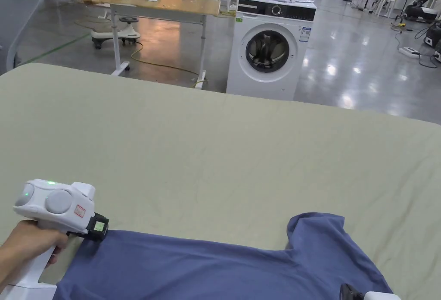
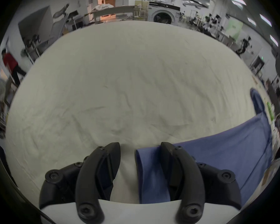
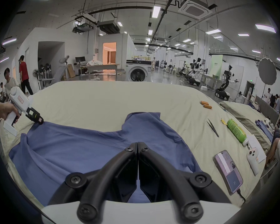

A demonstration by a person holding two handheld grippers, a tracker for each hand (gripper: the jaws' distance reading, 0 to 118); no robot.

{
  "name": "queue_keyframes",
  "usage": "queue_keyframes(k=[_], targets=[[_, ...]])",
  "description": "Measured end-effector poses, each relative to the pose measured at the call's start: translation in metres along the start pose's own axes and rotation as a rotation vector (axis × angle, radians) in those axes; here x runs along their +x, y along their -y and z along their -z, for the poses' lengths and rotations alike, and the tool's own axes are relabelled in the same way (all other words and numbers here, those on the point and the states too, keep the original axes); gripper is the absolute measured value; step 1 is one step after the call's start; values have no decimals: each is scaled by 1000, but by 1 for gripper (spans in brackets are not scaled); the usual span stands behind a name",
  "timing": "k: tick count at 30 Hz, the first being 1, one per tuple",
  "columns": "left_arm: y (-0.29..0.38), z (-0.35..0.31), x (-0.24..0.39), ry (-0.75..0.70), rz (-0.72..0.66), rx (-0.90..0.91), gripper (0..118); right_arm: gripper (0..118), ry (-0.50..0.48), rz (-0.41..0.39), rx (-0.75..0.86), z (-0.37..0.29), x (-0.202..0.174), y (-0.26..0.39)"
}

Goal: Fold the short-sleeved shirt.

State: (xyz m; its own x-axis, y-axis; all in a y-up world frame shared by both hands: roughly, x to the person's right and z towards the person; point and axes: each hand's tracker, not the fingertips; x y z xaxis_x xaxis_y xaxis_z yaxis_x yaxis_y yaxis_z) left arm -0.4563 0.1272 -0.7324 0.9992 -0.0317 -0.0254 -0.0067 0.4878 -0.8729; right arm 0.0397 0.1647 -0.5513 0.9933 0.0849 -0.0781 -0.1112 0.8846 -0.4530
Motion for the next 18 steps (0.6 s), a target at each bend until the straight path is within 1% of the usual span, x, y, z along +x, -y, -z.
queue_keyframes(k=[2,3,4,6,7,9,10,12,13,14,16,17,18], targets=[[7,-1,14,-24,75,20,34,0,6,6,-16,3,3,2],[9,-2,18,-19,99,30,25,0,8,6,-23,6,4,2],[11,-2,18,-7,84,34,14,0,12,7,-29,8,6,0],[13,-4,22,16,83,43,8,0,23,12,-42,15,13,-5],[15,-4,24,29,93,48,1,0,27,21,-49,21,18,-10],[17,-7,22,19,124,62,0,0,27,36,-71,35,31,-23],[18,-11,21,22,123,73,0,0,37,30,-93,45,39,-31],[19,-22,14,61,74,125,0,1,31,52,-112,66,58,-46],[20,-29,12,78,52,143,0,8,36,37,-134,78,66,-53],[22,-37,11,75,41,178,0,17,32,23,-184,94,78,-60],[24,-51,8,76,43,208,0,42,43,-8,-280,123,92,-68],[26,-58,7,77,37,226,0,45,22,6,-310,136,100,-70],[28,-65,7,79,34,240,0,48,0,-9,-349,148,107,-70]])
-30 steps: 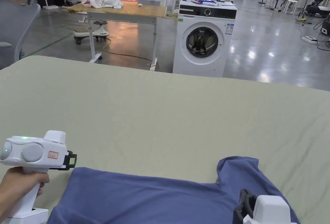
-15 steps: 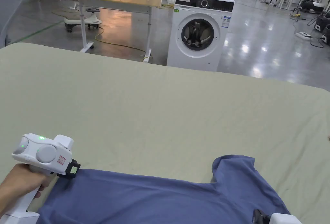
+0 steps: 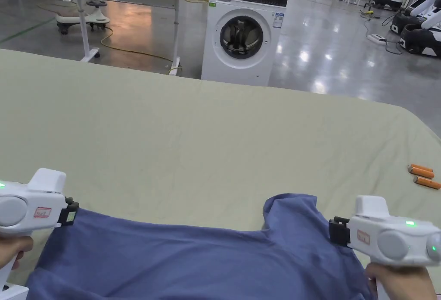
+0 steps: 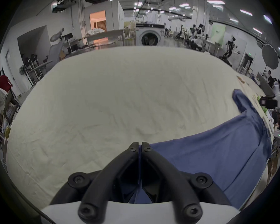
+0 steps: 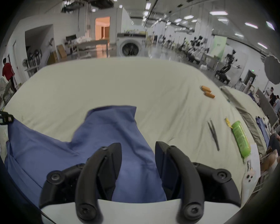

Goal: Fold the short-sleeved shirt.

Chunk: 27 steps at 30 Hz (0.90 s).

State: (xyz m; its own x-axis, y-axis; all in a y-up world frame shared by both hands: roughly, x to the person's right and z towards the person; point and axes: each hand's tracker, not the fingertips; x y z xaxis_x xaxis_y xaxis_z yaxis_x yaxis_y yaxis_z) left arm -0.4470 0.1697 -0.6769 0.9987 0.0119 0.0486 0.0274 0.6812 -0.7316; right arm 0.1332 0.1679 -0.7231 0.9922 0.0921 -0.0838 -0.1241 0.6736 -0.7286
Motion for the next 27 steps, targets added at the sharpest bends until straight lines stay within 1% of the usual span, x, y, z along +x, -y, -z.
queue_keyframes(k=[1,3,4,8,9,11,12,13,14,15,16,20,23,25,27], targets=[[0,-8,0,1,-13,32,0,52,-30,-10,-40,12,5,-4],[1,-17,-3,10,-25,57,0,61,-50,-8,-94,31,11,-7],[2,-22,-3,3,-31,73,0,63,-42,-6,-128,40,13,-7],[9,-34,-1,-2,-28,99,0,62,-33,-36,-203,72,15,-6],[11,-36,-2,0,-29,104,0,60,-34,-35,-223,78,16,-5],[14,-38,-2,-3,-39,105,0,49,-41,-4,-238,84,19,-4],[16,-39,-3,-5,-44,106,0,41,-48,10,-227,84,20,-4],[18,-40,-4,-8,-47,109,0,26,-44,18,-223,84,20,-5],[19,-40,-4,-7,-48,106,0,15,-42,22,-217,84,20,-5],[19,-39,-3,-7,-48,103,0,9,-45,23,-214,84,21,-6],[20,-39,-3,-8,-47,104,0,5,-42,21,-212,84,20,-5],[21,-40,-4,-9,-55,115,0,2,-66,54,-170,68,25,-6],[22,-47,-3,-2,-53,127,0,0,-65,37,-94,38,28,-6],[23,-53,-5,-2,-44,141,0,0,-86,52,-57,14,28,-4],[25,-61,-9,5,-50,152,0,0,-79,41,-1,-14,30,0]])
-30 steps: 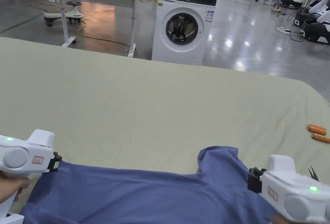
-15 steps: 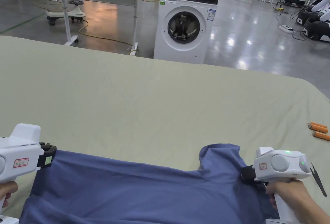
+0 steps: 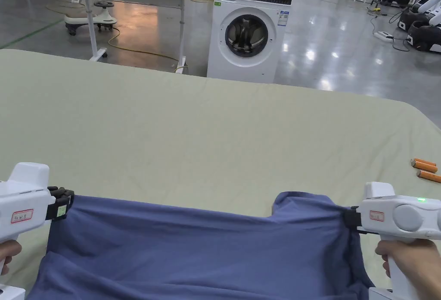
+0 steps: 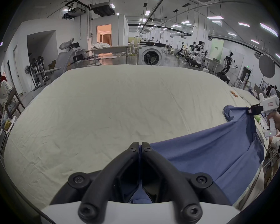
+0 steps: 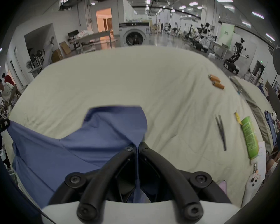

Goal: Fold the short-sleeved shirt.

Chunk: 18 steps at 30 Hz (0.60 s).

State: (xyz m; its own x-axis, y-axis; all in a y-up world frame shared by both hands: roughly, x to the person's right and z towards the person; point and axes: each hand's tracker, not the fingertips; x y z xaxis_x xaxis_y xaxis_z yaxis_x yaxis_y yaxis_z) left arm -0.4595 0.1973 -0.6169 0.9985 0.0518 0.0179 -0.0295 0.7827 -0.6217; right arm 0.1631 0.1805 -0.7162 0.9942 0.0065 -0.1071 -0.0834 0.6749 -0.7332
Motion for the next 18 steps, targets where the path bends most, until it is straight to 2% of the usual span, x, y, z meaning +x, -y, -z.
queue_keyframes(k=[8,18], targets=[[17,-51,-19,44,-56,73,0,0,-5,-30,91,-102,-3,37],[74,-102,-21,79,-60,74,0,0,22,-130,52,-169,-16,114]])
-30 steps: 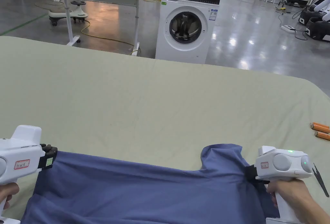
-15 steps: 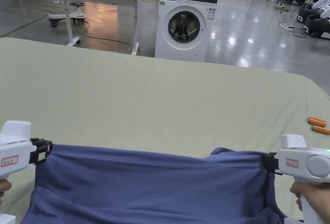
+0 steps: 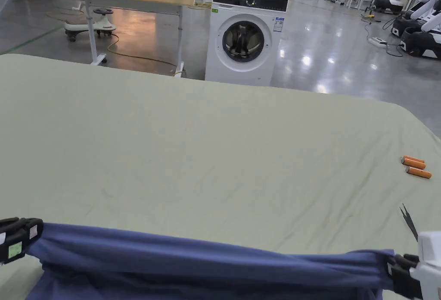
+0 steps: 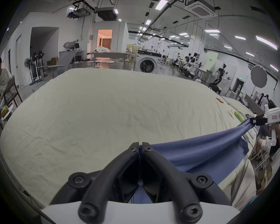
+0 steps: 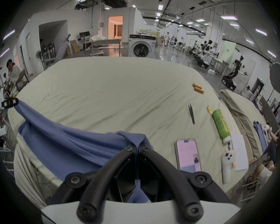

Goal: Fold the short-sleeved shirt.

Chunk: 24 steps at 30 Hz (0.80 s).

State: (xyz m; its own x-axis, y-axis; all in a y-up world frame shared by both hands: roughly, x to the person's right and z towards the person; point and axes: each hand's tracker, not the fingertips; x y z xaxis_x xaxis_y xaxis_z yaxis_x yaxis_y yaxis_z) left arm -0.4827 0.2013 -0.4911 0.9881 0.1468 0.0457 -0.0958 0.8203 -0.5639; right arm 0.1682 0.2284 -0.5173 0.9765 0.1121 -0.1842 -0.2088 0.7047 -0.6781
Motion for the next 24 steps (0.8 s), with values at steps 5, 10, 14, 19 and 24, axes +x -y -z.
queue_keyframes(k=[5,10,14,19,24], targets=[[41,-12,-1,-8,27,-91,0,0,5,-45,-100,-10,-14,45],[77,-7,2,-28,46,-195,0,0,23,-65,-216,1,-25,82],[94,8,13,-80,135,-283,0,0,34,-60,-275,21,-32,100],[97,18,24,-118,181,-282,0,1,48,-53,-284,40,-33,107],[84,12,27,-113,105,-241,14,43,78,-51,-260,32,-37,100]])
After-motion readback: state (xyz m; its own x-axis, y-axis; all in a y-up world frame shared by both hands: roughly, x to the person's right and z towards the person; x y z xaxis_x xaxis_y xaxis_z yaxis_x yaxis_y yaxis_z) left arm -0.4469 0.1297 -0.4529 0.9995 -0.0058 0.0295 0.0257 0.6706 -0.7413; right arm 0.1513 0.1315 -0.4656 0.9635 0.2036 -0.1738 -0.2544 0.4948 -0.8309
